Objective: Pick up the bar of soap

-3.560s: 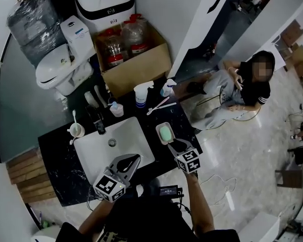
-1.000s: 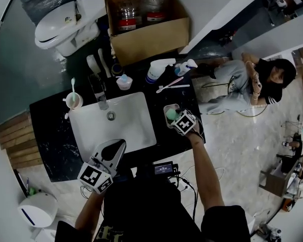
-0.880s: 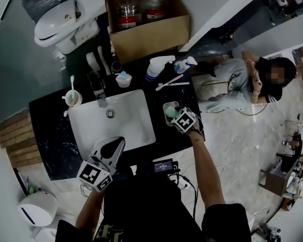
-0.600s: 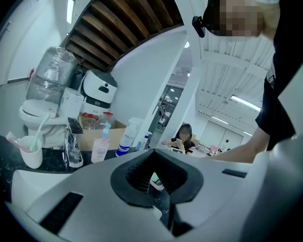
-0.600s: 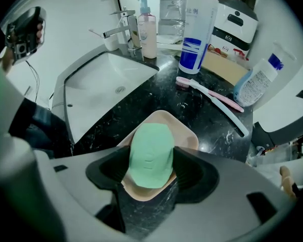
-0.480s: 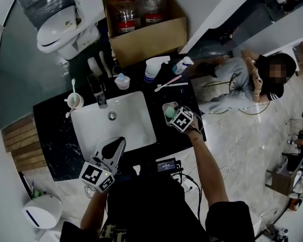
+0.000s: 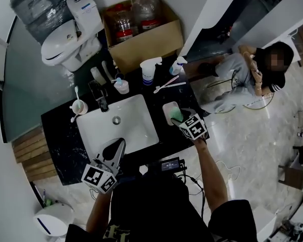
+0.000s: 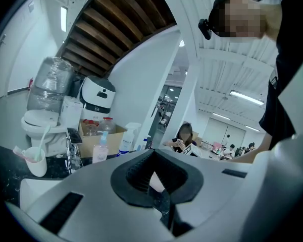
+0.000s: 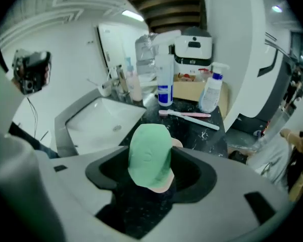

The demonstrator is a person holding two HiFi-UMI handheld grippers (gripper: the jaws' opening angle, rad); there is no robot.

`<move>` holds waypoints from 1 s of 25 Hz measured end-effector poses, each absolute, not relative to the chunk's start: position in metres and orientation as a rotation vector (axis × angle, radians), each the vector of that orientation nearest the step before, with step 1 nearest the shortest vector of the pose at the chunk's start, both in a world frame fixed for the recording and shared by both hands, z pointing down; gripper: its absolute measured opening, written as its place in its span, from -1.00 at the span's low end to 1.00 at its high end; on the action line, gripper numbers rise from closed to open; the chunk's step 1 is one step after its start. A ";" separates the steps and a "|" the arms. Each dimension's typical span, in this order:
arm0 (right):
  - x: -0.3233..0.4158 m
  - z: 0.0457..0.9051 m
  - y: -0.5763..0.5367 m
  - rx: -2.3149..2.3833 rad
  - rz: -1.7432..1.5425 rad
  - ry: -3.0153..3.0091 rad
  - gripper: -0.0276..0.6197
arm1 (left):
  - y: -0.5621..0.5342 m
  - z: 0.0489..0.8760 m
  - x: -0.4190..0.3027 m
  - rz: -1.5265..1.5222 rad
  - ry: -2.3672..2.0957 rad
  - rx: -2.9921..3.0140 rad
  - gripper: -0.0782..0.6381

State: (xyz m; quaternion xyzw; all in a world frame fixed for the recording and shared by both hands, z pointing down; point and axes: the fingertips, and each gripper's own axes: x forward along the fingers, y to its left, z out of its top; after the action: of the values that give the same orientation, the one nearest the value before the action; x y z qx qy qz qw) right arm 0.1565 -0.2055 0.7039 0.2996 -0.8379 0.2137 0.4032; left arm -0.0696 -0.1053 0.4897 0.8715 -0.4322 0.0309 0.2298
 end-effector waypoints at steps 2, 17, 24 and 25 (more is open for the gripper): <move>0.153 0.672 -0.194 0.832 0.627 -2.244 -0.12 | -0.106 0.489 -0.066 0.096 -1.177 2.412 -0.76; 0.195 0.468 -0.092 1.295 0.574 -2.641 -0.12 | -0.112 0.485 -0.005 0.147 -0.921 2.569 -0.76; 0.228 0.444 -0.058 1.508 0.537 -2.583 -0.12 | -0.111 0.477 0.022 0.159 -0.824 2.628 -0.76; 0.232 0.443 -0.055 1.534 0.538 -2.580 -0.12 | -0.111 0.476 0.026 0.162 -0.811 2.635 -0.76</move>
State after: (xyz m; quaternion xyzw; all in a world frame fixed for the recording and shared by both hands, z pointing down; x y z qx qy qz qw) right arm 0.2318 -0.0548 0.4429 0.5027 -0.8450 0.1764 0.0460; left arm 0.0257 -0.1111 0.4761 0.9370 -0.2883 0.0576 0.1888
